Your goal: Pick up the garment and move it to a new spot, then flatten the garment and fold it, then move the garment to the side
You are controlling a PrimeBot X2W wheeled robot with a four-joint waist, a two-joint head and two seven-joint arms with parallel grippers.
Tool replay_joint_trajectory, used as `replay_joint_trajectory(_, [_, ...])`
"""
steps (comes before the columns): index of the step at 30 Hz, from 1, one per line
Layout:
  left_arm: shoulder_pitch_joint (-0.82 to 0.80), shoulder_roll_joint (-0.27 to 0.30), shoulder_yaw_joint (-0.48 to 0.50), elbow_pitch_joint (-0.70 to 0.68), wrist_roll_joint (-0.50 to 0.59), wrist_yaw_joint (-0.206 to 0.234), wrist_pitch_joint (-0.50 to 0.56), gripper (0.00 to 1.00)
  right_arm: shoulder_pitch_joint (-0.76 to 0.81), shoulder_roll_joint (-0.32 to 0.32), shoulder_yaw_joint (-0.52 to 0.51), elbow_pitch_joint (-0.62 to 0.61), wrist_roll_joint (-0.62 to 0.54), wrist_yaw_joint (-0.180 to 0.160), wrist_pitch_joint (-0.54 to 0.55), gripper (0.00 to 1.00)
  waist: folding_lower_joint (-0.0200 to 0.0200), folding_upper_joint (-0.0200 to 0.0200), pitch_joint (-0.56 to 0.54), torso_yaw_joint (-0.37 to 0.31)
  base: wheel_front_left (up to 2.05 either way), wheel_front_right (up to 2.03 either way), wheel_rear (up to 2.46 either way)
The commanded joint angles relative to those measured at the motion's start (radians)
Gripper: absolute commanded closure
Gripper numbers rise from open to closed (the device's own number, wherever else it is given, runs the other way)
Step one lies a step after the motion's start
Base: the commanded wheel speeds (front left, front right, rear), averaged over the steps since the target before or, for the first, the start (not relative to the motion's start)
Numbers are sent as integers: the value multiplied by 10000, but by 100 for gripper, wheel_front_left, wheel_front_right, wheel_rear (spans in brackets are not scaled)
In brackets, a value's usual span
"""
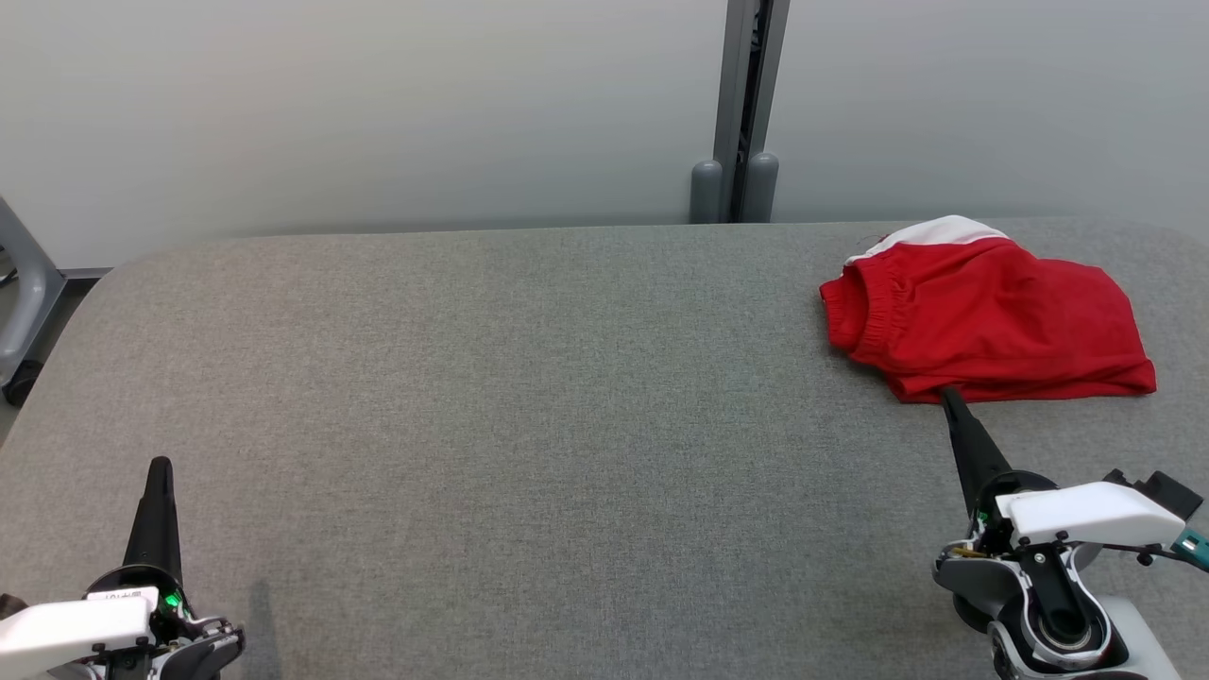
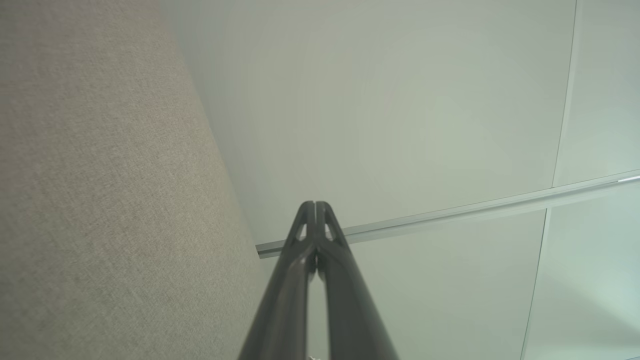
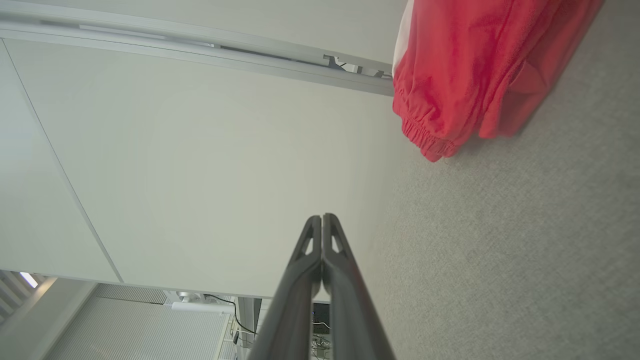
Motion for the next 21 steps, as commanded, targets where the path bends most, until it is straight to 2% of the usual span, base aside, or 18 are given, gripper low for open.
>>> replay_joint_trajectory(1, [-164, 60, 89, -77, -237, -15, 56, 100, -119, -8, 20, -13, 225, 23, 69, 100, 0, -1, -2, 2, 0, 0, 0])
replay_joint_trajectory(21, [-301, 66, 299, -85, -1463, -18, 436, 100, -371, 23, 64, 207, 1480, 25, 357, 100, 0, -1, -23, 24, 0, 0, 0])
